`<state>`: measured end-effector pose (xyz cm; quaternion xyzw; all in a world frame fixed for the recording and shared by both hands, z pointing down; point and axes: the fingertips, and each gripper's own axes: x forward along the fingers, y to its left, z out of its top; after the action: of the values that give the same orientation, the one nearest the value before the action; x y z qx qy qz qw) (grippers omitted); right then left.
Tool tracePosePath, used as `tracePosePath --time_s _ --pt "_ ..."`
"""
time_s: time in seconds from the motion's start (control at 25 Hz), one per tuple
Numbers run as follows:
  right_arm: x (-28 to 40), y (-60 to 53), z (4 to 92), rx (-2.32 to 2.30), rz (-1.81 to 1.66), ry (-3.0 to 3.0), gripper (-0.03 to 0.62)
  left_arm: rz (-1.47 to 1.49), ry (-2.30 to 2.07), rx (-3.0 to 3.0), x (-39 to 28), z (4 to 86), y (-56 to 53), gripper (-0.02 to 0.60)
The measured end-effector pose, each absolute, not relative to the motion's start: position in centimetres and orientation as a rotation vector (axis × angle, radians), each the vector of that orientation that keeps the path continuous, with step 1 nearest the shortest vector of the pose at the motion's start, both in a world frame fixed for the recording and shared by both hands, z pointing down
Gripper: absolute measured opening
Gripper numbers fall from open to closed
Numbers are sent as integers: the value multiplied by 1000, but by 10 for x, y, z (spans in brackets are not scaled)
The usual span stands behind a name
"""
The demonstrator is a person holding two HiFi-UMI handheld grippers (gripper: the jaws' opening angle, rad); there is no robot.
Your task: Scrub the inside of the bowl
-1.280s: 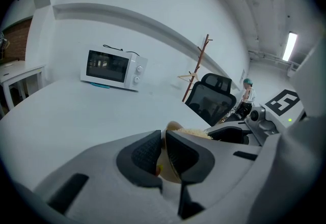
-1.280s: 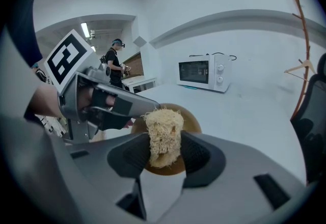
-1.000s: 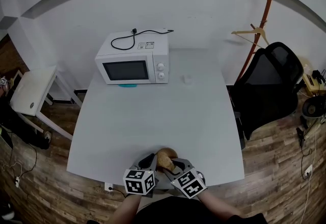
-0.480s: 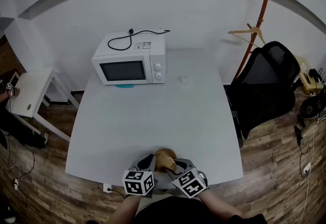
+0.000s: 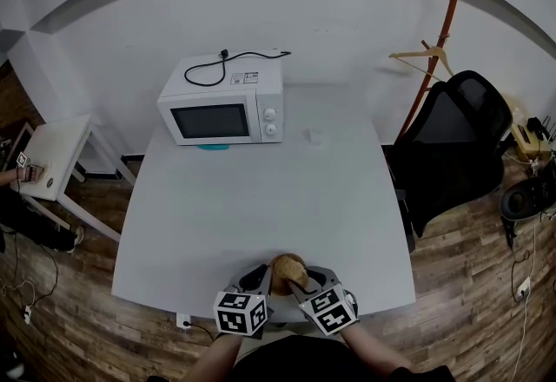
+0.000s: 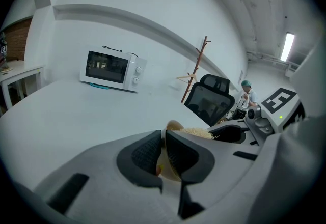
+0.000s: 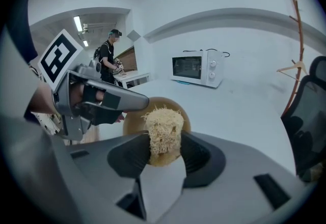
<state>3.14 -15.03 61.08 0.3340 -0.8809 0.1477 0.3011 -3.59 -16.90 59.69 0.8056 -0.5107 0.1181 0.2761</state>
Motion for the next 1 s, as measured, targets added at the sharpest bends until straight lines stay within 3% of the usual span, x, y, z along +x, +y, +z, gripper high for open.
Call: tracePosePath --time_s 1.0 --pt "9 -128 607 716 371 -2418 172 282 -1400 2141 -46 595 -172 33"
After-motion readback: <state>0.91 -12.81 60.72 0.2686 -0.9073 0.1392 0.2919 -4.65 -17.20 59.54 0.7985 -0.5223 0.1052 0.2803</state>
